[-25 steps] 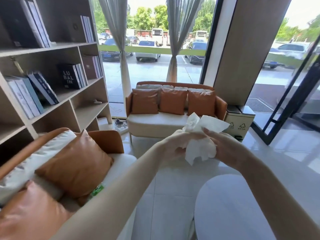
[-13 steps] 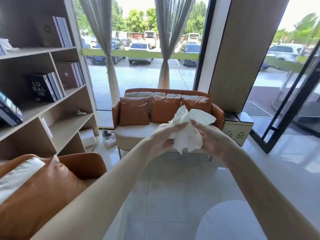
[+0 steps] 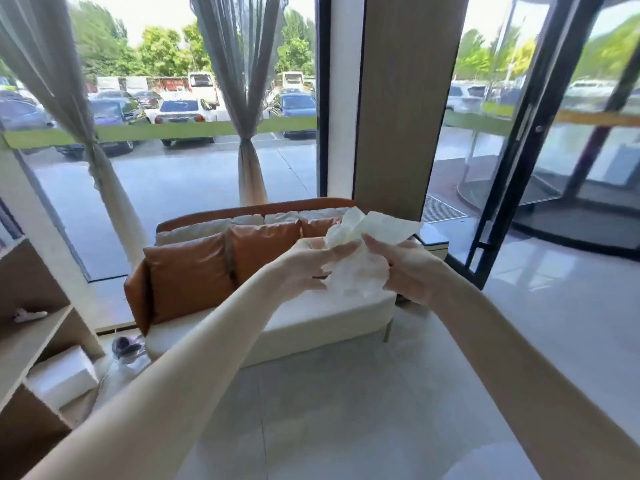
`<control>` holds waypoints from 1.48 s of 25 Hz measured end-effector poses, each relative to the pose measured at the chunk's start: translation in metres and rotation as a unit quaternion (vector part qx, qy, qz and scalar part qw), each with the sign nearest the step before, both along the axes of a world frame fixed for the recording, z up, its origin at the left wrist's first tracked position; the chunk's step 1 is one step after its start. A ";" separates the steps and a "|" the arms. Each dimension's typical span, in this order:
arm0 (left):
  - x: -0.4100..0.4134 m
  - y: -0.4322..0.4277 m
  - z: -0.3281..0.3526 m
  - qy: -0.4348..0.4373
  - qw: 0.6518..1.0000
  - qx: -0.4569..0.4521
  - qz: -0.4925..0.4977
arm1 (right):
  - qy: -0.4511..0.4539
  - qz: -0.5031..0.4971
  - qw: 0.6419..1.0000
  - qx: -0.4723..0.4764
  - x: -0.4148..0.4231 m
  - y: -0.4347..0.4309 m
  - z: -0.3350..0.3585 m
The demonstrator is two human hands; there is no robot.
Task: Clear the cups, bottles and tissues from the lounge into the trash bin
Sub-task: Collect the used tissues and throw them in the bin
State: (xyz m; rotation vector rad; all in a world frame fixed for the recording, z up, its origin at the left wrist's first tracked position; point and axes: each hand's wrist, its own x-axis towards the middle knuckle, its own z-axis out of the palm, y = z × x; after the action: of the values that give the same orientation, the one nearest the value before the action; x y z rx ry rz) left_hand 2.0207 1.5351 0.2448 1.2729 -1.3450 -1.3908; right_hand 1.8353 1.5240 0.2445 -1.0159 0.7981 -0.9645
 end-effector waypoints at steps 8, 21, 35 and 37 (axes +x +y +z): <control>-0.081 -0.241 -0.016 0.001 0.996 -0.022 -0.090 | 0.046 -0.141 0.989 0.018 -0.070 -0.211 -0.008; -0.168 -0.545 -0.015 -0.011 0.975 -0.001 -0.221 | 0.080 -0.147 0.986 0.018 -0.168 -0.503 -0.011; -0.317 -0.857 -0.024 0.019 0.963 0.040 -0.266 | 0.132 -0.226 0.965 0.011 -0.309 -0.772 -0.023; -0.347 -0.893 -0.033 0.025 0.968 0.048 -0.245 | 0.142 -0.211 0.967 0.008 -0.341 -0.815 -0.029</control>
State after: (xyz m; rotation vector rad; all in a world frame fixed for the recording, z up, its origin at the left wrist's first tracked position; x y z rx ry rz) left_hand 1.6732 0.6424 0.2121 0.9909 -1.6454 -1.8266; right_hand 1.4943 0.7093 0.2156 -1.0021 1.2952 -1.1829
